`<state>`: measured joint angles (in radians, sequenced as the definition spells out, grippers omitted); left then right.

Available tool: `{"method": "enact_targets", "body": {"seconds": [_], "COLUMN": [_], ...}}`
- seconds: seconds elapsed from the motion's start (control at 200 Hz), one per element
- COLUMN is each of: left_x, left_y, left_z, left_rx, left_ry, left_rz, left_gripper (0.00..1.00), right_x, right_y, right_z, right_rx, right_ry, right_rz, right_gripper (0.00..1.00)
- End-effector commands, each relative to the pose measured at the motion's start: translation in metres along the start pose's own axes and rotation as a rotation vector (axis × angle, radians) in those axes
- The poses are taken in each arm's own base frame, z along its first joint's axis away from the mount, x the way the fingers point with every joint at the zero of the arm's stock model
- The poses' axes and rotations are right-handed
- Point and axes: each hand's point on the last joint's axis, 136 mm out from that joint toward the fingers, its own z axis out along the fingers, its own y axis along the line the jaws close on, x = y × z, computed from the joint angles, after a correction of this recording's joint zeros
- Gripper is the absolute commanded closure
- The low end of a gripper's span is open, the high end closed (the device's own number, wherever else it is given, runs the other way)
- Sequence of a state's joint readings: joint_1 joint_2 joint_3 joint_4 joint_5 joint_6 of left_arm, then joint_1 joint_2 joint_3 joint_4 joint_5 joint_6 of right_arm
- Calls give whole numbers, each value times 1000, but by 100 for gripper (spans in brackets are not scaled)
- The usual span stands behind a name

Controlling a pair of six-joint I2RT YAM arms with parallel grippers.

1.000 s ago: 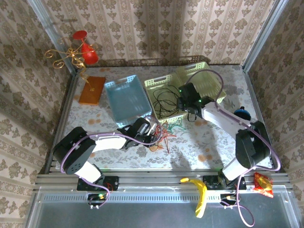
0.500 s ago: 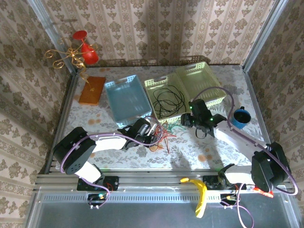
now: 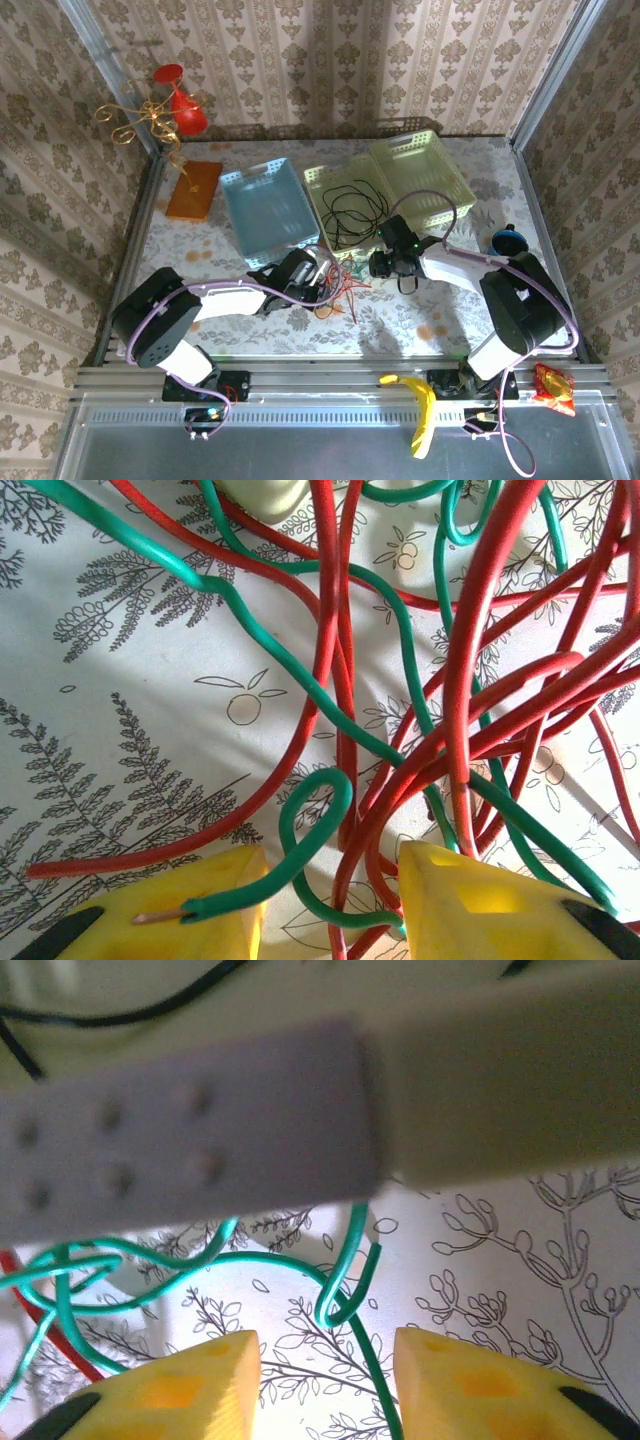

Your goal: Untangle the cables

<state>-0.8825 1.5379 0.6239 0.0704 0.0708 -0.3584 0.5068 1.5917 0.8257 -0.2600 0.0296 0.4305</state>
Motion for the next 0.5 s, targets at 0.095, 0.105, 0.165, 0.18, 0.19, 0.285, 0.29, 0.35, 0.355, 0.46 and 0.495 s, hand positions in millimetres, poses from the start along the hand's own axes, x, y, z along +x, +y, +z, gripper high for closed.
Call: {"method": "enact_targets", "body": {"seconds": [0.095, 0.105, 0.165, 0.18, 0.19, 0.285, 0.29, 0.35, 0.355, 0.46, 0.495], "left_x": [31, 30, 31, 31, 31, 32, 32, 33, 33, 34, 34], "left_y": [18, 18, 18, 18, 18, 18, 18, 19, 19, 19, 19], "left_z": [0, -1, 0, 0, 0, 2, 2, 2, 2, 3, 3], "left_rx": [-78, -77, -77, -76, -76, -74, -74, -75, -74, -73, -72], "left_ry": [100, 98, 103, 104, 104, 110, 110, 114, 113, 117, 117], "left_rz": [-8, -8, -7, -7, -7, -6, -6, -9, -9, -9, -8], "left_gripper": [69, 71, 84, 87, 88, 100, 100, 100, 100, 100, 100], "right_x": [-2, -2, 0, 0, 1, 4, 4, 6, 6, 8, 9], "right_y": [-15, -16, -19, -20, -21, -26, -26, -28, -29, -37, -41], "right_z": [-2, -3, -8, -9, -10, -20, -20, -26, -27, -41, -45], "right_rx": [94, 96, 102, 101, 101, 89, 86, 61, 58, 21, 17], "right_ry": [-25, -27, -35, -37, -39, -52, -52, -56, -57, -74, -81], "right_rz": [0, 2, 12, 15, 17, 56, 58, 92, 96, 158, 179], "right_gripper": [90, 91, 94, 95, 95, 97, 97, 97, 97, 97, 97]}}
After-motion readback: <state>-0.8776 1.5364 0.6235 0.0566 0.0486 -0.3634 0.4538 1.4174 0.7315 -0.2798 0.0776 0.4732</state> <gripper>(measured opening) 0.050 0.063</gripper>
